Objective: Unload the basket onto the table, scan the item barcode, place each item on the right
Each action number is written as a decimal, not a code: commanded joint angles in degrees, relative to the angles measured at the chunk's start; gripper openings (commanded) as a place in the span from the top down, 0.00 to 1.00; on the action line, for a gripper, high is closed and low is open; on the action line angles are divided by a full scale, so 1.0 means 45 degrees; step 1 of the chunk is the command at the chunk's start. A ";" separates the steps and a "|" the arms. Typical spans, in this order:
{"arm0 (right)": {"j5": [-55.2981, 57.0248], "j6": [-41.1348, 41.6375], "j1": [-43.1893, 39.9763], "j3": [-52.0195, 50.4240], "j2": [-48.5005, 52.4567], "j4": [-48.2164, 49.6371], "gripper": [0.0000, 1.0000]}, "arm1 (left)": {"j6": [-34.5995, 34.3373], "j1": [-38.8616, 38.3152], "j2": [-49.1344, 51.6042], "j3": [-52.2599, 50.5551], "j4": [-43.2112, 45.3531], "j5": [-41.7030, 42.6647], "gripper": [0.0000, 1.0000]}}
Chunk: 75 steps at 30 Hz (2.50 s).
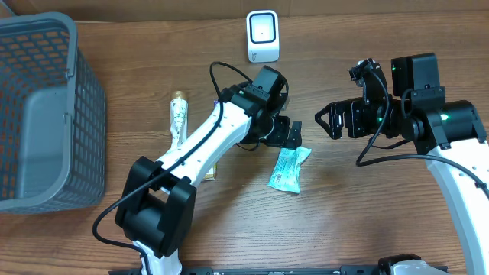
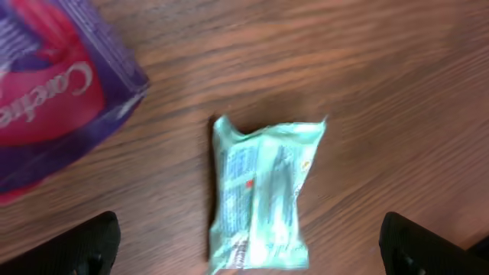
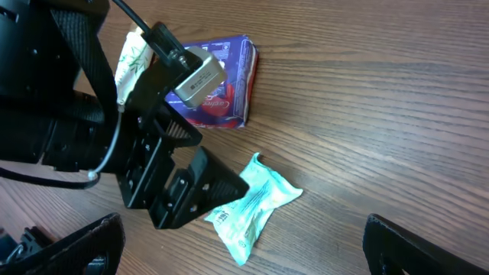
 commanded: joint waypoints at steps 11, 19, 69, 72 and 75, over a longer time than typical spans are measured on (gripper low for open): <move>-0.0675 0.0039 0.0053 -0.0024 0.0039 0.0194 0.00 | 0.2914 0.2880 -0.3079 0.2055 -0.2943 -0.2739 0.00; -0.0675 0.0039 0.0049 -0.0024 0.0039 0.0117 0.00 | 0.3517 0.4745 -0.2997 0.2050 -0.2963 -0.4235 0.00; -0.0670 0.0034 0.0049 -0.0024 0.0039 0.0146 0.00 | 0.5275 0.7223 -0.2973 0.2050 -0.4775 -0.3973 0.01; -0.0670 0.0034 0.0049 -0.0024 0.0039 0.0146 0.00 | 0.4425 0.7373 -0.3021 0.2055 -0.5343 -0.4605 0.05; -0.0670 0.0039 0.0049 -0.0024 0.0039 0.0146 0.00 | 0.4027 0.7713 -0.3288 0.2055 -0.5697 -0.4609 0.08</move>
